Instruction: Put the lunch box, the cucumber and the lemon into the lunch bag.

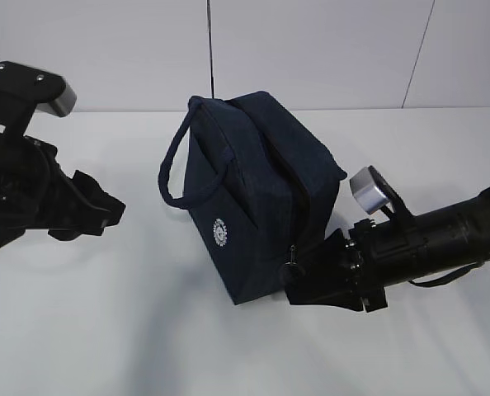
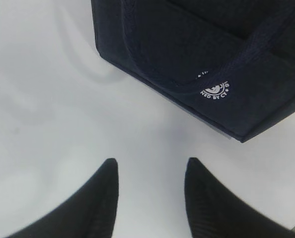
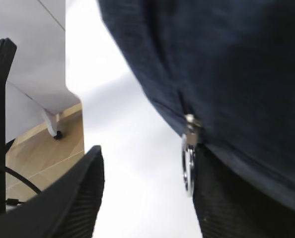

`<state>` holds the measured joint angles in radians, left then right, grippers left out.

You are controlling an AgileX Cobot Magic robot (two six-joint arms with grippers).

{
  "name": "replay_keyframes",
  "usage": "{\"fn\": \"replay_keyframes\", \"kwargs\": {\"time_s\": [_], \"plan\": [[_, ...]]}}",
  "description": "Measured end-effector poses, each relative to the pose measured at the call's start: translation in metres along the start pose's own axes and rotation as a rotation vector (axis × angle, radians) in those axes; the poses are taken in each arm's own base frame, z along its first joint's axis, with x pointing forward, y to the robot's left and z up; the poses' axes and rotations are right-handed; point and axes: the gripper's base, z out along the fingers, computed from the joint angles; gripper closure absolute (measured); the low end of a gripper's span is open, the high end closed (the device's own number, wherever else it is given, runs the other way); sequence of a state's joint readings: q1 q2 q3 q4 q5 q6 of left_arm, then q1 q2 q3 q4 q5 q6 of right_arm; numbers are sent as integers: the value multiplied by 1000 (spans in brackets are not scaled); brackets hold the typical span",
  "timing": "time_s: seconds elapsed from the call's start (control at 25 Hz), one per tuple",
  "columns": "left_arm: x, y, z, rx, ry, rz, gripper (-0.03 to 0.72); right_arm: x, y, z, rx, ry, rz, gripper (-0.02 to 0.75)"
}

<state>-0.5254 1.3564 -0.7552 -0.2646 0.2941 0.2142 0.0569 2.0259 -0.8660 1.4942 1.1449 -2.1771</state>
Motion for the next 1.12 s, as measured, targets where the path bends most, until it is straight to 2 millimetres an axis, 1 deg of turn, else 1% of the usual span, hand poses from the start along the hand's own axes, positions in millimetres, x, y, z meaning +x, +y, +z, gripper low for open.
{"fn": "replay_keyframes", "kwargs": {"time_s": [0.32,0.52,0.72,0.84,0.96,1.12], "plan": [[0,0,0,0,0,0,386,0,0,3,13,10,-1,317],[0,0,0,0,0,0,386,-1,-2,4,31,-3,14,360],[0,0,0,1,3,0,386,10,-7,10,23,-2,70,400],[0,0,0,1,4,0,386,14,-10,13,29,-21,109,442],[1,0,0,1,6,0,386,13,-11,13,31,-41,124,491],[1,0,0,1,6,2,386,12,-11,13,36,-51,131,508]]}}
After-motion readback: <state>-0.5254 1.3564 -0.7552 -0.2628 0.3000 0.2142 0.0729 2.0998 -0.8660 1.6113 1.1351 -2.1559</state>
